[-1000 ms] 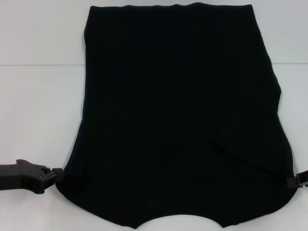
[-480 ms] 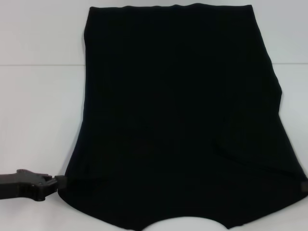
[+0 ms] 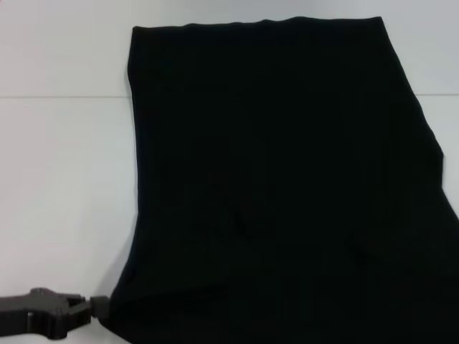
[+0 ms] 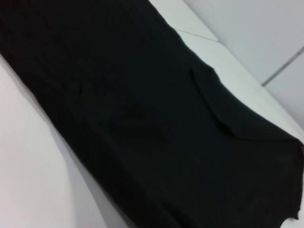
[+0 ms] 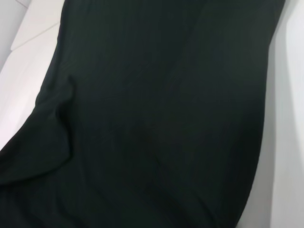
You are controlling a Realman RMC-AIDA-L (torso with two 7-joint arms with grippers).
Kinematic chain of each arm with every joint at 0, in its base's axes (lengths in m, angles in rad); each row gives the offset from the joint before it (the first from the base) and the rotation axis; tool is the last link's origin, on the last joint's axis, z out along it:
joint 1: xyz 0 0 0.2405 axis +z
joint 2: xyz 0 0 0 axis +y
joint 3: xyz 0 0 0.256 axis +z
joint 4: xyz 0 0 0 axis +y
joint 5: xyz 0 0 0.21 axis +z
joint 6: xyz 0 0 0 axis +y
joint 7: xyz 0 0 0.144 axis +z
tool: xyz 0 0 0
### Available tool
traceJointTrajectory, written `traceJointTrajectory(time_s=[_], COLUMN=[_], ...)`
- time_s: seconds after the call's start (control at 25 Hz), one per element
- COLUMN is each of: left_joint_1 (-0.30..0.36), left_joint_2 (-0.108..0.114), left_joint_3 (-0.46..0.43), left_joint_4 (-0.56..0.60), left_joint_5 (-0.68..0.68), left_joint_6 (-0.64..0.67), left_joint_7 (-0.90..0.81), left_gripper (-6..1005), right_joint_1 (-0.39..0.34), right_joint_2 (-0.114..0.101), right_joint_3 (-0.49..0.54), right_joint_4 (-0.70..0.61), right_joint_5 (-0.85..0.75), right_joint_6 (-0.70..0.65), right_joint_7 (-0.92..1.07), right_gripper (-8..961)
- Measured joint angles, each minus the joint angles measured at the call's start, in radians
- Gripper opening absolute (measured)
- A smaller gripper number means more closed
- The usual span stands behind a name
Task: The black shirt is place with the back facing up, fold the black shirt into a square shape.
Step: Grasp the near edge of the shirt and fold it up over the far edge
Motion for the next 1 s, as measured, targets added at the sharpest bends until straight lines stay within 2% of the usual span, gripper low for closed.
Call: traceJointTrajectory(time_s=[0.28,0.44,0.6,0.68,0.84,0.96,1.0], left_joint_1=[0.023,0.008,-0.043,-0.083,-0.166,-0.258,-0.269], left_joint_2=[-0.005,-0.004,0.006,0.018,0.045,0.080,0.085], left_joint_3=[-0.009,-0.011,-0.010,-0.012,-0.012,-0.007,-0.006], left_joint_4=[-0.032,-0.053,-0.076,-0.099,-0.144,-0.211,-0.219], left_joint_5=[0.001,0.000,-0.001,-0.002,-0.004,-0.004,-0.004], left_joint_6=[0.053,0.055,0.037,0.015,-0.042,-0.113,-0.123], left_joint_7=[0.019,0.018,0.011,0.001,-0.029,-0.063,-0.068], left_gripper=[13,12,12,12,12,12,13], right_joint_1=[-0.087,-0.088,-0.040,-0.007,0.063,0.122,0.144], right_joint_2=[-0.005,-0.006,-0.003,-0.001,0.005,0.007,0.006], right_joint_3=[0.051,0.068,0.092,0.109,0.131,0.136,0.135], right_joint_4=[-0.027,-0.028,-0.028,-0.028,-0.028,-0.029,-0.029], right_joint_5=[-0.002,-0.002,0.003,0.005,0.005,0.006,0.006], right_joint_6=[-0.076,-0.083,-0.065,-0.057,-0.046,-0.009,0.010], right_joint_7=[-0.057,-0.066,-0.068,-0.069,-0.056,-0.027,-0.016], right_gripper=[60,60,60,60,59,59,59])
